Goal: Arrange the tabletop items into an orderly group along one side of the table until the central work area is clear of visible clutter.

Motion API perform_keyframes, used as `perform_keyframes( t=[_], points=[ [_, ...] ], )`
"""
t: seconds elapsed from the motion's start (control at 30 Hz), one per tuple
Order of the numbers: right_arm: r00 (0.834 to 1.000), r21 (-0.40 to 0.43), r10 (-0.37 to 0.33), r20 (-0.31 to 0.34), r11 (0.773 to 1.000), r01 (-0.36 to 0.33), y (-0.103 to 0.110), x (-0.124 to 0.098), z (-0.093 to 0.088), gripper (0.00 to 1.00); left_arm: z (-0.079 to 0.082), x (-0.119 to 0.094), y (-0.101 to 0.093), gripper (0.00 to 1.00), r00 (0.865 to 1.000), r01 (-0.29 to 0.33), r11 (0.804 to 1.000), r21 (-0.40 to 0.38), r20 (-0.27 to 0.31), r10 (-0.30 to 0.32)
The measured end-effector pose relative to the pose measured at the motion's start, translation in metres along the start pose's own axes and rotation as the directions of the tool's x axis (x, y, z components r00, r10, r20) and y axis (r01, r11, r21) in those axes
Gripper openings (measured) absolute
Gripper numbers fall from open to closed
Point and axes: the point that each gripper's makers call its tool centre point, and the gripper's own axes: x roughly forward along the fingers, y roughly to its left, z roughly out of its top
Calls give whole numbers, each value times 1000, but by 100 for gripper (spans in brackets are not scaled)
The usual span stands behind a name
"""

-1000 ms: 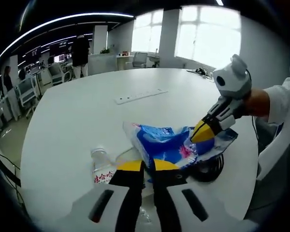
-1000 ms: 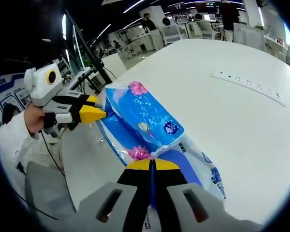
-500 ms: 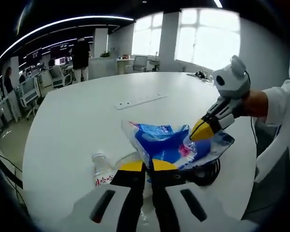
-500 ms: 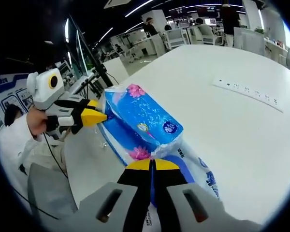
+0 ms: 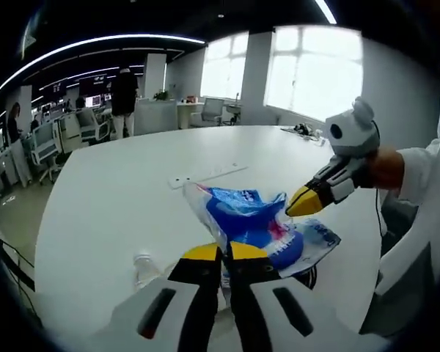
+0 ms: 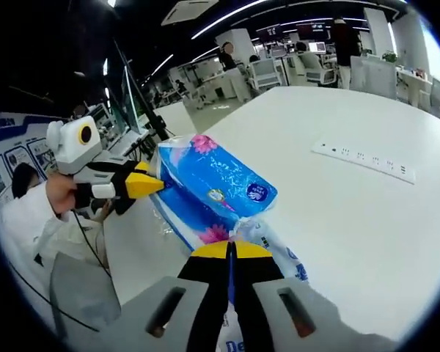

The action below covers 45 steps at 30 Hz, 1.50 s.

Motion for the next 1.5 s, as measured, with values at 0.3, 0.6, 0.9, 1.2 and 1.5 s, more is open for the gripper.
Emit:
perform_keyframes(
  t=[0.3,0.6,0.9,1.2,1.5],
  points=[
    [999,-5,-7,52,1000,7,1,-29,14,0,24,0,-19,0,1000,20,1000,10,20,-21],
    [992,-6,-34,124,999,35,-11,-66,33,0,58,7,-44,0,997,64,996,58,32,-66],
    [979,-2,-77,190,997,79,-30,-106,51,0,94,23,-70,0,994,96,989,112,39,-101],
    [956,17,-138,260,990,138,-62,-158,65,0,135,50,-108,0,985,155,969,190,40,-166],
    [936,19,-222,274,974,226,-107,-203,68,0,163,95,-148,0,968,231,952,202,50,-245]
  ],
)
